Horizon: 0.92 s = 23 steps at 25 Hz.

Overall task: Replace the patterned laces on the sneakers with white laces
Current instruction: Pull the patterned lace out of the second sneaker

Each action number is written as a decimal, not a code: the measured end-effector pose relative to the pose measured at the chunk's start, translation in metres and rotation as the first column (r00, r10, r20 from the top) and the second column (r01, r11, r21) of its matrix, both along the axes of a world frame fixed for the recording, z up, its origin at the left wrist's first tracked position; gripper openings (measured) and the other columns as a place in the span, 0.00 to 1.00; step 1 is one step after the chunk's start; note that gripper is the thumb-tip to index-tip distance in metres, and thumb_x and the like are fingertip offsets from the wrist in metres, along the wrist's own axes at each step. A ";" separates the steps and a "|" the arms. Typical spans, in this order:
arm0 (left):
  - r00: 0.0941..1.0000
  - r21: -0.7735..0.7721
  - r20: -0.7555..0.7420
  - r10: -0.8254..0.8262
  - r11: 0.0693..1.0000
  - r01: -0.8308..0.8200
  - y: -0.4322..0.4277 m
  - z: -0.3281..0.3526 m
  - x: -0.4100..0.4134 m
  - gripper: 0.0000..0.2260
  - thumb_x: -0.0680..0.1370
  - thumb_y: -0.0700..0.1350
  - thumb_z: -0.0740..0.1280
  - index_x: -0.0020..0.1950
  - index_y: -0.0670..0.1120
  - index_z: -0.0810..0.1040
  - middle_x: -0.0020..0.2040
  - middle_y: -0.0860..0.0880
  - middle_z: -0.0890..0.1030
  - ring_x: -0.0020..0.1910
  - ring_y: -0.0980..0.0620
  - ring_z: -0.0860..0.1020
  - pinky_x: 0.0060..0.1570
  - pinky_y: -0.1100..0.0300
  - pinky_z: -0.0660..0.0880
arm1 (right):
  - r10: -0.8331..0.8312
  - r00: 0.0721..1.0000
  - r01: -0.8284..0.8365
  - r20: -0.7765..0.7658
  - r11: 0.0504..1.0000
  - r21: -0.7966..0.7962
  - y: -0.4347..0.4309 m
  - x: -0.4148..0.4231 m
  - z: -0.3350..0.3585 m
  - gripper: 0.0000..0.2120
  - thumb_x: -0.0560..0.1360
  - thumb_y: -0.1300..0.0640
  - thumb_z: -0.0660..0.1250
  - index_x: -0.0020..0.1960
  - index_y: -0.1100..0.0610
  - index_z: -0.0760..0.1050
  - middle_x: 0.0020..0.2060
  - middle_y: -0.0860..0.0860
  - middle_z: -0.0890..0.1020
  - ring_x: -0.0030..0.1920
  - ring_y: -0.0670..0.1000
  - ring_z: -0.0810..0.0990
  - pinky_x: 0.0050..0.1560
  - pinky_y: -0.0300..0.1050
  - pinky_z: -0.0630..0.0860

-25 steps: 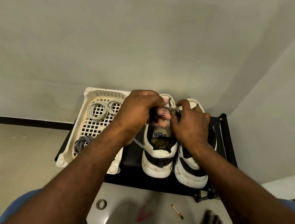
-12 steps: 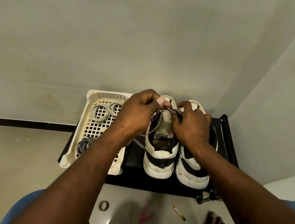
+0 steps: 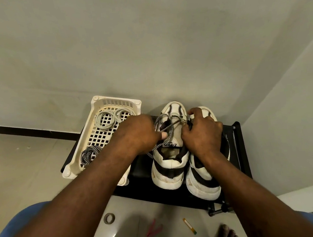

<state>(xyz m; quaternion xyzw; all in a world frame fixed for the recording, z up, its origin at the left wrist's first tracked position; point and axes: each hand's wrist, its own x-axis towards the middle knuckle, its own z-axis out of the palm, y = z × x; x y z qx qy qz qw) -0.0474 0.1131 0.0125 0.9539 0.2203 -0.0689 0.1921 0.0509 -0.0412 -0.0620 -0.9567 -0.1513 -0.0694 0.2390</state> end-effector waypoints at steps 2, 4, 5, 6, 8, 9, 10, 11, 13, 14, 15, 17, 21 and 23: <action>0.998 0.060 0.002 -0.055 0.997 0.055 -0.002 -0.002 -0.004 0.12 0.78 0.57 0.72 0.48 0.49 0.84 0.47 0.48 0.84 0.51 0.45 0.82 0.48 0.56 0.75 | 0.004 1.000 -0.004 0.001 1.000 0.001 0.000 -0.001 0.000 0.18 0.77 0.49 0.65 0.66 0.49 0.73 0.48 0.52 0.85 0.57 0.58 0.81 0.65 0.59 0.66; 0.983 -0.135 0.175 -0.053 0.988 0.077 -0.001 0.001 -0.005 0.10 0.78 0.49 0.73 0.39 0.48 0.83 0.45 0.51 0.83 0.49 0.49 0.82 0.46 0.58 0.73 | 0.005 1.000 -0.005 0.004 1.000 0.009 0.000 -0.001 0.000 0.17 0.77 0.49 0.65 0.66 0.48 0.73 0.48 0.51 0.85 0.57 0.58 0.81 0.65 0.59 0.66; 0.965 -0.359 0.261 0.020 0.930 0.078 0.000 0.003 -0.005 0.10 0.78 0.44 0.72 0.37 0.47 0.82 0.47 0.52 0.84 0.50 0.51 0.83 0.49 0.58 0.75 | 0.004 1.000 -0.004 0.006 1.000 0.011 0.000 0.000 0.000 0.17 0.77 0.48 0.64 0.65 0.48 0.73 0.47 0.51 0.85 0.56 0.58 0.81 0.65 0.59 0.67; 0.948 -0.584 0.296 0.117 0.807 0.083 -0.001 0.006 -0.005 0.10 0.79 0.39 0.69 0.37 0.45 0.82 0.49 0.50 0.86 0.50 0.51 0.84 0.51 0.57 0.77 | 0.005 1.000 -0.005 0.006 1.000 0.013 0.001 -0.001 -0.001 0.17 0.77 0.48 0.64 0.65 0.48 0.73 0.46 0.50 0.85 0.56 0.58 0.81 0.66 0.59 0.66; 0.929 -0.812 0.279 0.245 0.576 0.092 -0.002 0.006 -0.004 0.13 0.80 0.35 0.63 0.38 0.44 0.79 0.47 0.44 0.87 0.43 0.46 0.86 0.44 0.54 0.79 | 0.011 1.000 -0.011 0.004 1.000 0.010 0.001 -0.001 -0.001 0.17 0.77 0.47 0.64 0.65 0.47 0.73 0.46 0.50 0.85 0.56 0.58 0.81 0.66 0.59 0.66; 0.921 -0.842 0.276 0.274 0.531 0.095 -0.005 0.004 -0.002 0.14 0.81 0.33 0.61 0.37 0.43 0.77 0.44 0.43 0.87 0.38 0.45 0.86 0.38 0.55 0.77 | 0.014 1.000 -0.014 0.004 1.000 0.003 0.001 -0.001 -0.001 0.17 0.78 0.47 0.64 0.65 0.47 0.73 0.45 0.49 0.85 0.56 0.57 0.81 0.65 0.59 0.66; 0.914 -0.856 0.271 0.301 0.510 0.086 -0.011 0.003 -0.001 0.13 0.80 0.33 0.60 0.37 0.42 0.76 0.40 0.44 0.86 0.33 0.47 0.84 0.33 0.58 0.74 | 0.015 1.000 -0.015 0.006 1.000 -0.006 0.001 0.000 -0.001 0.17 0.78 0.47 0.64 0.65 0.47 0.73 0.45 0.49 0.85 0.56 0.57 0.81 0.65 0.59 0.66; 0.912 -0.871 0.255 0.321 0.487 0.072 -0.018 0.001 0.000 0.12 0.79 0.32 0.59 0.37 0.41 0.76 0.37 0.45 0.85 0.29 0.49 0.81 0.30 0.60 0.72 | 0.012 1.000 -0.012 0.008 1.000 -0.015 0.001 0.000 -0.001 0.16 0.78 0.47 0.64 0.65 0.47 0.73 0.46 0.50 0.85 0.56 0.57 0.81 0.65 0.59 0.66; 0.918 -0.915 0.175 0.356 0.403 0.018 -0.028 -0.002 0.002 0.12 0.77 0.32 0.60 0.35 0.41 0.75 0.33 0.45 0.81 0.24 0.53 0.76 0.24 0.64 0.67 | 0.006 1.000 -0.005 0.006 1.000 -0.028 0.002 0.001 -0.001 0.16 0.78 0.47 0.63 0.65 0.46 0.74 0.46 0.50 0.85 0.56 0.57 0.81 0.64 0.59 0.67; 0.920 -0.936 0.107 0.376 0.350 -0.034 -0.029 -0.004 0.003 0.13 0.76 0.32 0.60 0.33 0.42 0.74 0.33 0.45 0.79 0.23 0.54 0.72 0.22 0.65 0.64 | 0.006 1.000 -0.006 0.006 0.999 -0.033 0.002 0.001 -0.001 0.16 0.78 0.47 0.63 0.65 0.46 0.74 0.46 0.50 0.85 0.55 0.57 0.81 0.64 0.58 0.67; 0.919 -0.953 0.024 0.394 0.288 -0.099 -0.027 -0.004 0.003 0.13 0.74 0.33 0.60 0.31 0.43 0.72 0.32 0.44 0.77 0.22 0.55 0.69 0.21 0.67 0.61 | 0.009 1.000 -0.008 0.009 0.999 -0.037 0.002 0.000 -0.001 0.15 0.78 0.47 0.63 0.65 0.45 0.74 0.45 0.49 0.85 0.54 0.57 0.82 0.64 0.58 0.67; 0.911 -0.971 -0.127 0.392 0.140 -0.195 -0.016 -0.003 0.006 0.12 0.73 0.33 0.58 0.32 0.45 0.69 0.31 0.45 0.74 0.21 0.57 0.64 0.20 0.69 0.57 | 0.016 1.000 -0.016 0.011 0.999 -0.038 0.002 0.000 -0.001 0.15 0.79 0.47 0.63 0.64 0.45 0.75 0.42 0.48 0.85 0.53 0.56 0.82 0.64 0.58 0.66; 0.922 -0.839 -0.066 0.382 0.478 -0.259 -0.002 0.000 0.006 0.10 0.76 0.37 0.63 0.33 0.42 0.74 0.30 0.47 0.78 0.21 0.55 0.67 0.25 0.66 0.62 | 0.035 0.999 -0.034 0.009 0.996 -0.083 0.003 0.001 0.001 0.15 0.81 0.46 0.62 0.65 0.44 0.78 0.44 0.49 0.86 0.54 0.55 0.82 0.64 0.58 0.65; 0.949 -0.551 0.086 0.304 0.808 -0.208 -0.008 -0.008 0.004 0.10 0.77 0.46 0.69 0.37 0.43 0.80 0.28 0.51 0.82 0.23 0.54 0.75 0.31 0.61 0.71 | 0.067 0.998 -0.066 0.004 0.991 -0.113 0.004 0.001 0.002 0.16 0.81 0.45 0.61 0.66 0.42 0.79 0.46 0.49 0.86 0.53 0.55 0.82 0.64 0.59 0.64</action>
